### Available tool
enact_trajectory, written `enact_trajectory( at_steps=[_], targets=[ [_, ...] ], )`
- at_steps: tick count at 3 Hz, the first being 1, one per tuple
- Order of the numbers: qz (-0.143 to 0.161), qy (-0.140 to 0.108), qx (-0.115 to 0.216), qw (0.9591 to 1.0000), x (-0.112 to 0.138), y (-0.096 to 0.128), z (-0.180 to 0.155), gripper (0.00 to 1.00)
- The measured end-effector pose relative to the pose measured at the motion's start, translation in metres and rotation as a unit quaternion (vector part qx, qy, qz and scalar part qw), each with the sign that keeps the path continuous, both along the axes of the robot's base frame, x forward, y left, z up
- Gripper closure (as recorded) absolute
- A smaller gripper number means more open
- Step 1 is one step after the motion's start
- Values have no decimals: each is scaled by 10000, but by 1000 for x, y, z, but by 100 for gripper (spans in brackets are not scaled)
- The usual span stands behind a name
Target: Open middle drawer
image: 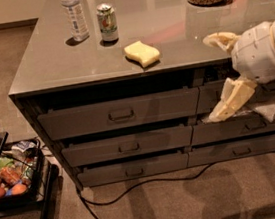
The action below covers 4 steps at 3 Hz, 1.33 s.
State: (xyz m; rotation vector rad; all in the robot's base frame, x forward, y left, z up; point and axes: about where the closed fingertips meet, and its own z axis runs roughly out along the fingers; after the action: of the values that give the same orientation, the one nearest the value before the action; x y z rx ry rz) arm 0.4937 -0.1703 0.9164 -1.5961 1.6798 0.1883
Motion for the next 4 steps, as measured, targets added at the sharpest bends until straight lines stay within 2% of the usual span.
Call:
enact_trajectory(
  at_steps=[1, 2, 3, 4],
  targets=[
    [462, 232, 122, 9986, -9, 4, -40, 0],
    [927, 531, 44, 9943, -19, 8, -101, 0],
    [1385, 663, 163, 9880, -20, 13, -168, 0],
    [1318, 614, 242, 9891, -16, 11, -232, 0]
  ],
)
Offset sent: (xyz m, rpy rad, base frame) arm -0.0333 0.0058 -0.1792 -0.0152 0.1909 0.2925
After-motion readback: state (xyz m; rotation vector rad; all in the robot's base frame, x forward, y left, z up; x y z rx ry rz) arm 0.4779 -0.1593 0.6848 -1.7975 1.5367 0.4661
